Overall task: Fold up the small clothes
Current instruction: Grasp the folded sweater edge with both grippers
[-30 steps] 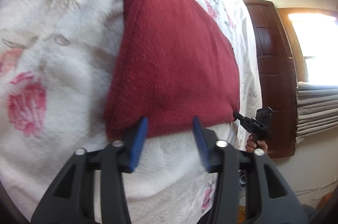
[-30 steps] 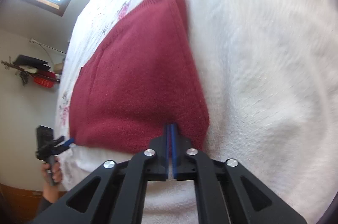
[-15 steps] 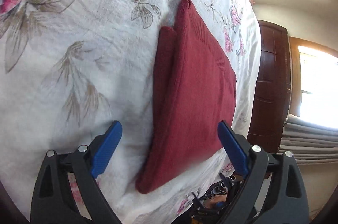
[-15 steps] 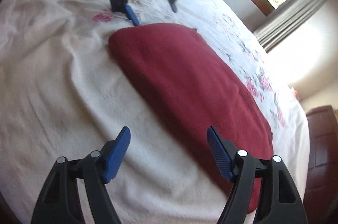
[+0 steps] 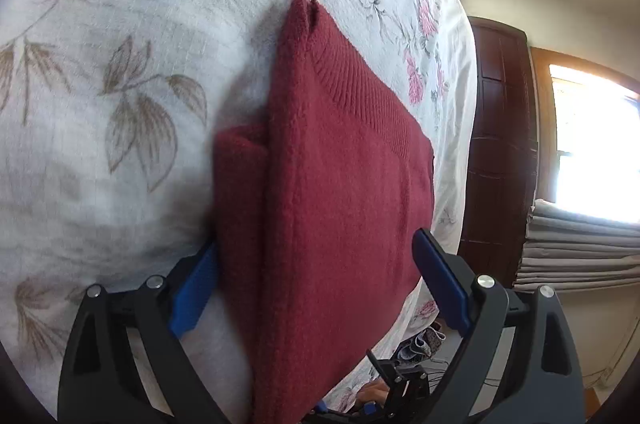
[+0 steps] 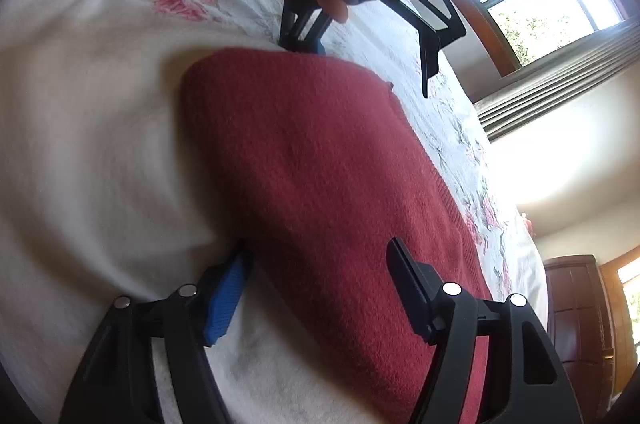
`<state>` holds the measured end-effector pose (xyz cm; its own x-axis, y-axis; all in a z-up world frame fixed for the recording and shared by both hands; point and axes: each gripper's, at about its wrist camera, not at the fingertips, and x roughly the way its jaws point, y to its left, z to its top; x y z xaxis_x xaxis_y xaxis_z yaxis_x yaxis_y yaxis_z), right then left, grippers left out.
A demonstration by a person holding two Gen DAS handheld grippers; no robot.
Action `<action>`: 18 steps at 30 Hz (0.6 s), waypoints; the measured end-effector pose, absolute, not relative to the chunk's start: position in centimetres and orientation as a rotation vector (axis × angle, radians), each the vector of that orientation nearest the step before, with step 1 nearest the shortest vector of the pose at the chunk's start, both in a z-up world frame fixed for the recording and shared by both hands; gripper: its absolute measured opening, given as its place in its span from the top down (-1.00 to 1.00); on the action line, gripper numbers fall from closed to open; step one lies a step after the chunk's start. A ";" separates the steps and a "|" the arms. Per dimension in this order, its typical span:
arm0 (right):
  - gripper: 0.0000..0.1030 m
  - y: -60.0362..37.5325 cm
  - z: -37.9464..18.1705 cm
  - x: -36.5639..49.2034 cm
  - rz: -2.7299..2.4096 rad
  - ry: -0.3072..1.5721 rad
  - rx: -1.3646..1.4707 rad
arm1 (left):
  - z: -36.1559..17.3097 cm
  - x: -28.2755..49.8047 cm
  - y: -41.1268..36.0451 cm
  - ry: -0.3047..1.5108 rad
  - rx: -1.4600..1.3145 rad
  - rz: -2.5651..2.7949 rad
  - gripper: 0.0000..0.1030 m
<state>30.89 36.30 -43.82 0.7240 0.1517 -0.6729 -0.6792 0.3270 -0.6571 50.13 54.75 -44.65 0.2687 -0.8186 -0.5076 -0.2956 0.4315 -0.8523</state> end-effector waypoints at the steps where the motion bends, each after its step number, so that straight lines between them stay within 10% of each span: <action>1: -0.30 36.7 -43.8 31.0 0.582 0.549 -1.108 | -44.7 50.4 54.7 1.301 -1.133 -0.478 -0.76; 7: -0.24 39.1 -43.9 31.4 0.577 0.505 -1.080 | -44.5 52.0 53.5 1.358 -1.077 -0.460 -0.74; 18: 0.20 41.0 -43.5 30.4 0.602 0.542 -0.960 | -44.7 52.6 54.2 1.426 -1.039 -0.321 0.25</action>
